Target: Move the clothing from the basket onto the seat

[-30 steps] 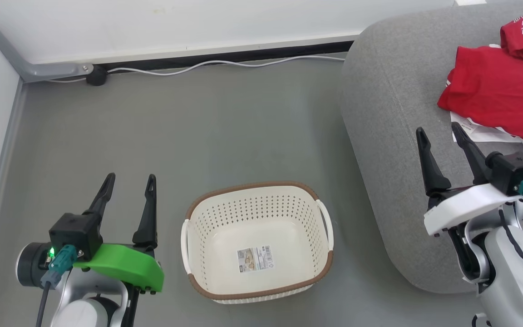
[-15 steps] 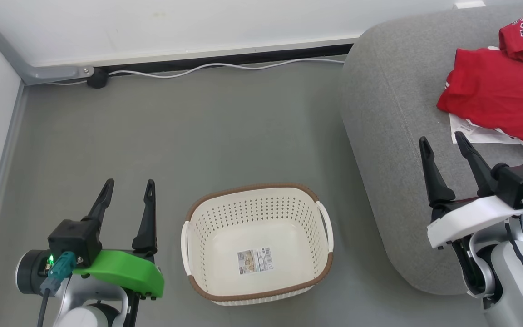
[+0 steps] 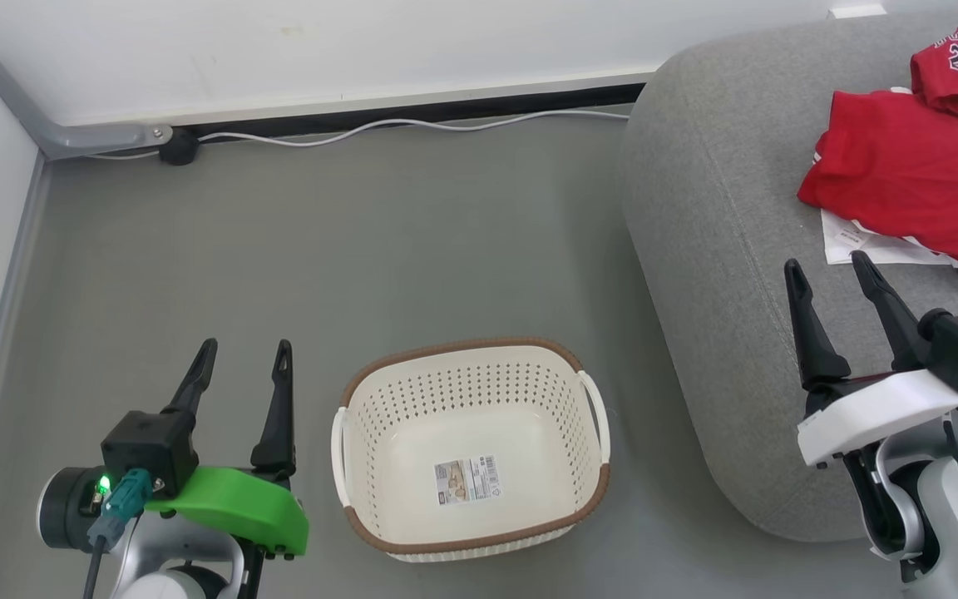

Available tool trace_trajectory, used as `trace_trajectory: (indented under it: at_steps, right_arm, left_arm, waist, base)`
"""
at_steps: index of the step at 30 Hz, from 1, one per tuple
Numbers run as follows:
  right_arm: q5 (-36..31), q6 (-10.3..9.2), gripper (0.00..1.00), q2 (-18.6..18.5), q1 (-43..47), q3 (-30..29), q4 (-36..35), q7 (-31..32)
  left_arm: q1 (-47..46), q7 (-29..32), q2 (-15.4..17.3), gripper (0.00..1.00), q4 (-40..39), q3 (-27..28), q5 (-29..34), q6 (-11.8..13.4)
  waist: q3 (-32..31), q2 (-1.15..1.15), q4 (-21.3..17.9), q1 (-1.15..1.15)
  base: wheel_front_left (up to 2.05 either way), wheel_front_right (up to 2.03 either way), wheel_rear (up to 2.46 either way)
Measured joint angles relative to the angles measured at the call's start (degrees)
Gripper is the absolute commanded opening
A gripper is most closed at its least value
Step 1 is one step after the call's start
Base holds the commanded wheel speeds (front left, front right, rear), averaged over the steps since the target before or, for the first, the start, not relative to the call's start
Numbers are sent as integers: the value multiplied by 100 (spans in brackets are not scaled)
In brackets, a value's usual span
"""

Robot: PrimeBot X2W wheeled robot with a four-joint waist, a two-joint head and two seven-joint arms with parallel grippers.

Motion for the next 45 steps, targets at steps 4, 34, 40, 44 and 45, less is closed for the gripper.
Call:
trace_trajectory:
  at_steps: [4, 34, 40, 44, 45]
  right_arm:
    - [1, -10, 100, -9, 35, -23, -94, 48]
    - [134, -85, 0, 172, 472, -5, -292, 242]
    - [536, -71, 0, 249, 525, 1, -344, 216]
    - [911, -32, 0, 303, 567, -64, -343, 215]
    - [1010, -31, 0, 309, 567, -92, -339, 215]
  left_arm:
    - [13, 5, -12, 100, -35, -1, 33, 0]
    - [235, 88, -155, 0, 98, -124, -51, -1]
    - [372, -7, -174, 0, 14, -164, -447, -1]
    - [378, -46, -191, 0, 12, -109, -820, -11]
    - [378, -59, -200, 0, 13, -71, -899, -15]
  waist:
    - [-10, 0, 0, 0]
    - [31, 0, 28, 0]
    - [6, 0, 28, 0]
    - [-5, 0, 27, 0]
    - [-8, 0, 27, 0]
  base:
    - [0, 0, 0]
    - [0, 0, 0]
    - [0, 0, 0]
    - [0, 0, 0]
    - [0, 0, 0]
